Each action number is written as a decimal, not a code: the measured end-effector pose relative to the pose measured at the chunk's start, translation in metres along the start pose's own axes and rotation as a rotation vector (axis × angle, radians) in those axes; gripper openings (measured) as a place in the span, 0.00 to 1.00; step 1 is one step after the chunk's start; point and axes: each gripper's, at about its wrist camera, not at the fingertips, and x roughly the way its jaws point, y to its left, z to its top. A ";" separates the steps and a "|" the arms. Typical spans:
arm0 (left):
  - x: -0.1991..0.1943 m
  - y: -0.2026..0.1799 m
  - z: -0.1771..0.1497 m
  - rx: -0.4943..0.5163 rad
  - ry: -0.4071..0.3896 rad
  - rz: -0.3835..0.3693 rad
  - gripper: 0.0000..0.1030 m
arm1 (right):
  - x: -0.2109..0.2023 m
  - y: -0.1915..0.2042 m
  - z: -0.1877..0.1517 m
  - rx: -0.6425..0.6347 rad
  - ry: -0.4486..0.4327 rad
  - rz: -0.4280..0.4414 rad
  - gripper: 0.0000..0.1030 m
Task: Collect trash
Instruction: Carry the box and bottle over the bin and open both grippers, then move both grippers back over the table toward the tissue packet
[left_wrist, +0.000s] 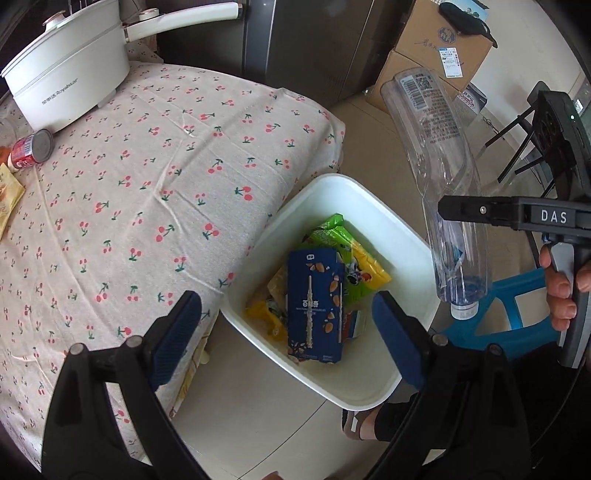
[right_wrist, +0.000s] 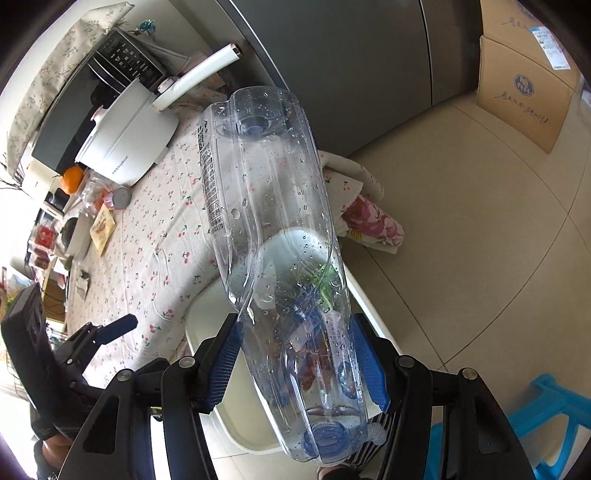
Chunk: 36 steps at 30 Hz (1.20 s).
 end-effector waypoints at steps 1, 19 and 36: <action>-0.005 0.004 -0.004 -0.005 -0.004 0.006 0.92 | 0.003 0.001 -0.001 -0.003 0.011 -0.004 0.59; -0.048 0.065 -0.057 -0.104 -0.037 0.096 0.97 | 0.077 0.047 -0.004 -0.013 0.228 -0.035 0.61; -0.101 0.150 -0.095 -0.280 -0.123 0.201 0.99 | 0.030 0.118 0.003 -0.148 0.027 -0.093 0.79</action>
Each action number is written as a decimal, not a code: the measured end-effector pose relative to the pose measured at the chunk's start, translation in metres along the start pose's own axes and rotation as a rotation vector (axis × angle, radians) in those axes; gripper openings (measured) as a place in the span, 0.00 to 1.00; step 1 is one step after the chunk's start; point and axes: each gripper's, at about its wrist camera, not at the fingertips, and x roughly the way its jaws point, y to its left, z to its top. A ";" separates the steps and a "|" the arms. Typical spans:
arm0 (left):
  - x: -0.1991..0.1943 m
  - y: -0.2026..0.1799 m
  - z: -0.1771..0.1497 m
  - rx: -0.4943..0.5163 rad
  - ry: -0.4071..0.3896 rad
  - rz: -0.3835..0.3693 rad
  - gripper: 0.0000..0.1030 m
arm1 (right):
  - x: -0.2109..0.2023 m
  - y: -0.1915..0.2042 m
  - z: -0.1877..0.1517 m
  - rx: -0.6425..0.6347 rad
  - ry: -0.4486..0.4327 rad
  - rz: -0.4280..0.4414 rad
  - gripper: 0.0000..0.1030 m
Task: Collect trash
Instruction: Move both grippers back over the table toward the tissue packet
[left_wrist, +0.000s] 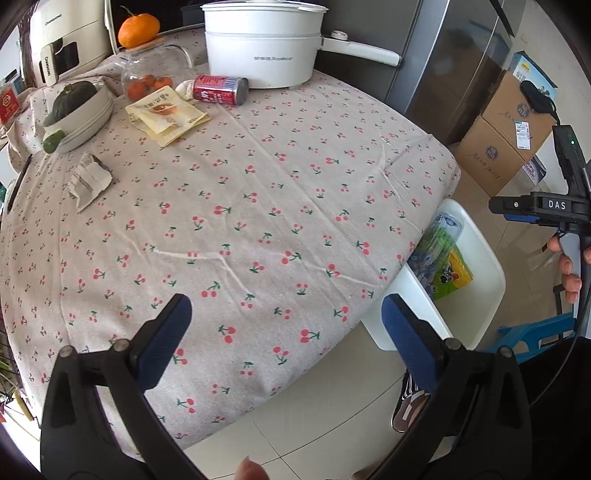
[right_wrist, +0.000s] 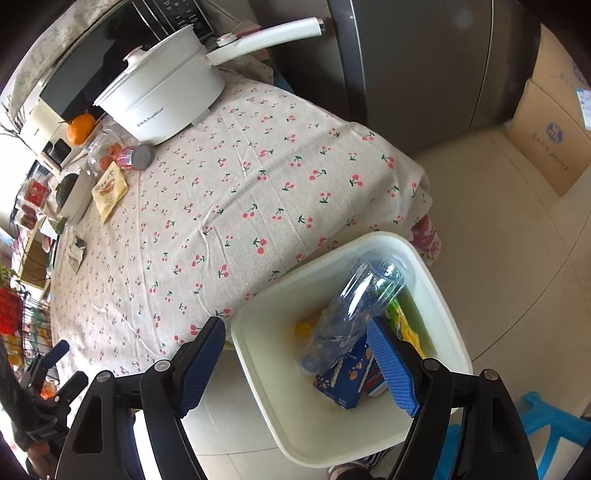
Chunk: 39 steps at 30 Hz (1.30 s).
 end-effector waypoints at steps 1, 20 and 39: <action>-0.002 0.007 0.000 -0.011 -0.006 0.010 0.99 | -0.002 0.005 0.000 -0.008 -0.008 -0.001 0.79; -0.024 0.128 0.018 -0.142 -0.144 0.178 1.00 | 0.002 0.142 0.017 -0.205 -0.147 0.006 0.85; 0.074 0.224 0.104 -0.358 -0.041 0.279 0.96 | 0.058 0.204 0.035 -0.278 -0.086 -0.022 0.86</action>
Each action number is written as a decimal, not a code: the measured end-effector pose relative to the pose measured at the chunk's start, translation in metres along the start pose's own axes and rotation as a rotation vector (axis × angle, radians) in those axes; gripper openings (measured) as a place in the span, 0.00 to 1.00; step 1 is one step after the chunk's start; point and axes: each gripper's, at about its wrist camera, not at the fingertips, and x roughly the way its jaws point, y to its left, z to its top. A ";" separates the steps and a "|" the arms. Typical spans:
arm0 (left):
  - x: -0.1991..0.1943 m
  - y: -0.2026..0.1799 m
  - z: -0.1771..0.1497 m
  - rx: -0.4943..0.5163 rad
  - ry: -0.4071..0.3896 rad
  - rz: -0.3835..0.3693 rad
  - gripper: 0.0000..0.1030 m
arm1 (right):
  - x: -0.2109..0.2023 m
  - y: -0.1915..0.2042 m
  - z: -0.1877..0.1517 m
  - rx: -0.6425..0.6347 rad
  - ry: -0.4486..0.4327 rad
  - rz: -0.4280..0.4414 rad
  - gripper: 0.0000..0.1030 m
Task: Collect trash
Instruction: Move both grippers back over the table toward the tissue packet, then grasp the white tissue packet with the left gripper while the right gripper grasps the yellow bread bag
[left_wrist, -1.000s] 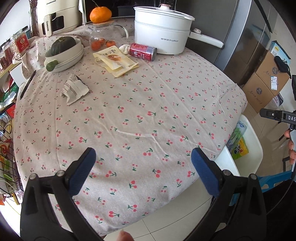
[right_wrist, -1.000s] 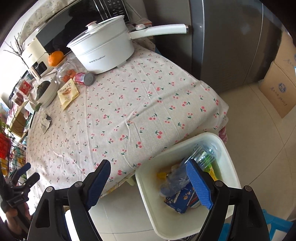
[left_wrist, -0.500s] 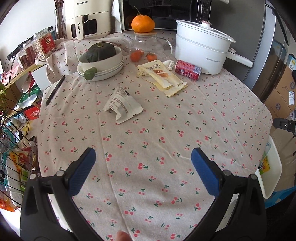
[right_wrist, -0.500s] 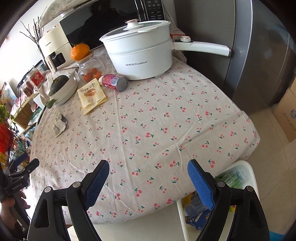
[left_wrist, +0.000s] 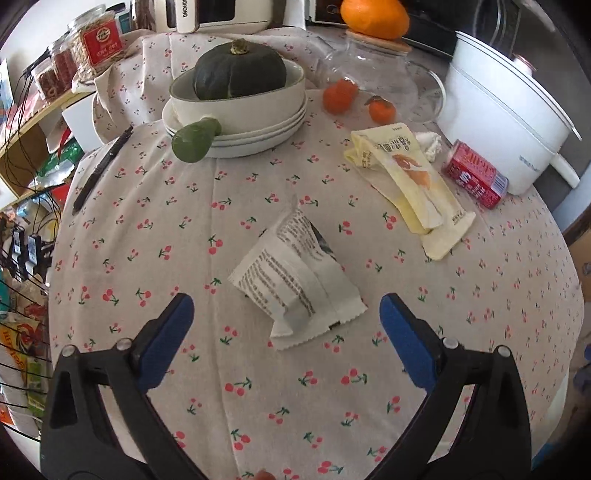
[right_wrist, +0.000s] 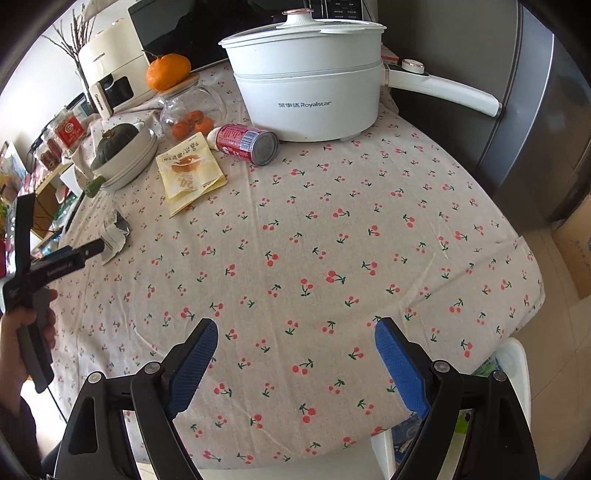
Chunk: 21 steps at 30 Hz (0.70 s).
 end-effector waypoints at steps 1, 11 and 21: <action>0.007 0.001 0.005 -0.039 0.009 -0.003 0.95 | 0.000 0.001 0.000 -0.007 0.002 -0.005 0.86; 0.026 -0.004 0.006 -0.115 0.002 0.020 0.53 | 0.005 -0.003 0.002 -0.028 -0.005 -0.041 0.86; -0.025 0.023 -0.022 -0.068 -0.052 -0.092 0.29 | 0.025 0.033 0.036 -0.127 -0.098 0.076 0.88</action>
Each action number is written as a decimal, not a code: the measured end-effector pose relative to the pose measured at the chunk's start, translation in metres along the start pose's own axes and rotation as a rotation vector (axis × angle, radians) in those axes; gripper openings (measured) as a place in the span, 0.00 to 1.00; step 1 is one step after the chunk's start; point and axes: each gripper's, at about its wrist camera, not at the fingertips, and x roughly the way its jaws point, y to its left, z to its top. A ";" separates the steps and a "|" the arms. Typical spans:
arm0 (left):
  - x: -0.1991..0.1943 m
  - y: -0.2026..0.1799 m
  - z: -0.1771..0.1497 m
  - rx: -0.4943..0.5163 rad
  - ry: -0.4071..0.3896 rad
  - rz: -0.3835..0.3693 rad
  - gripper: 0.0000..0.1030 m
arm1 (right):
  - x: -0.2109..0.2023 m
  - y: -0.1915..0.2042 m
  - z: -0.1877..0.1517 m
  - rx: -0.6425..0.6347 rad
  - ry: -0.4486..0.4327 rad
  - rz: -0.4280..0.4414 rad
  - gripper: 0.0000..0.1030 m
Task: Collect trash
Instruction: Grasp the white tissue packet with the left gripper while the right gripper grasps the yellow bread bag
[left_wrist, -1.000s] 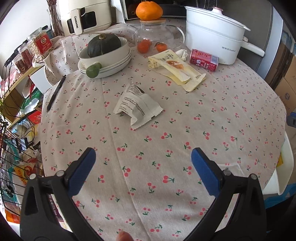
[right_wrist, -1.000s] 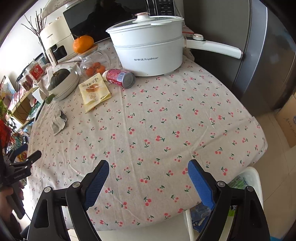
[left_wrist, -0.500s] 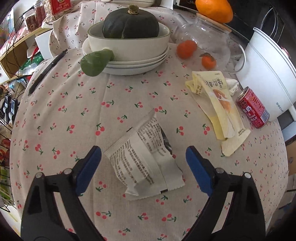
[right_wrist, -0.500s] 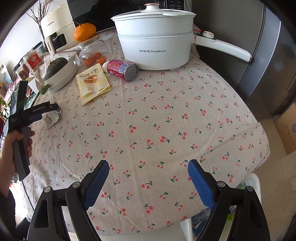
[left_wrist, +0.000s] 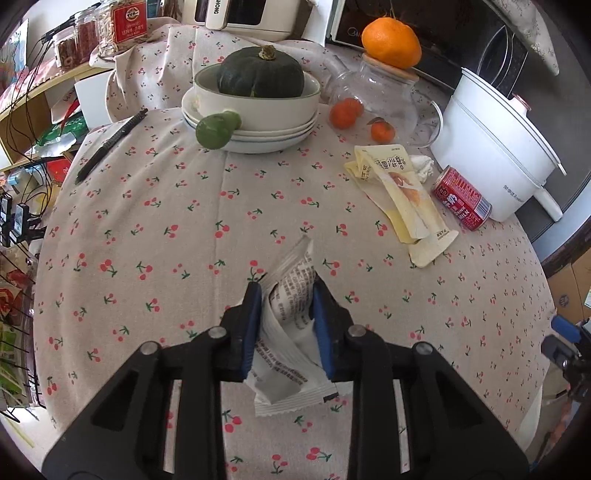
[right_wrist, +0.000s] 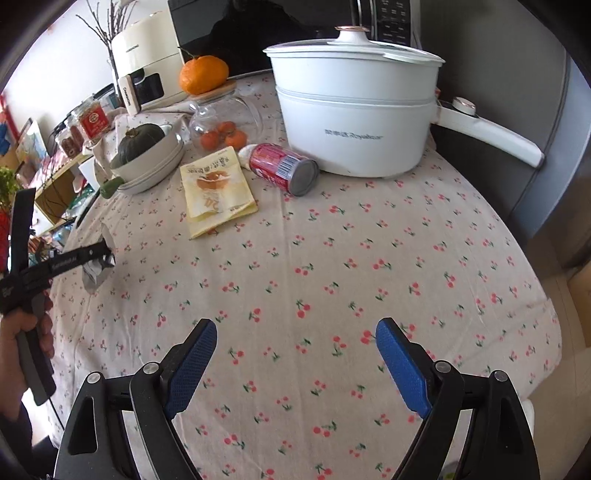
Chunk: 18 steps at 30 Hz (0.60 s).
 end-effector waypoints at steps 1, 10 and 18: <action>-0.004 0.004 -0.004 0.006 -0.007 -0.002 0.29 | 0.008 0.007 0.009 -0.015 -0.008 0.024 0.88; -0.011 0.030 -0.020 0.019 -0.013 -0.034 0.29 | 0.100 0.065 0.076 -0.119 -0.008 0.136 0.91; -0.005 0.029 -0.021 0.056 -0.009 -0.025 0.29 | 0.163 0.102 0.108 -0.185 -0.006 0.085 0.91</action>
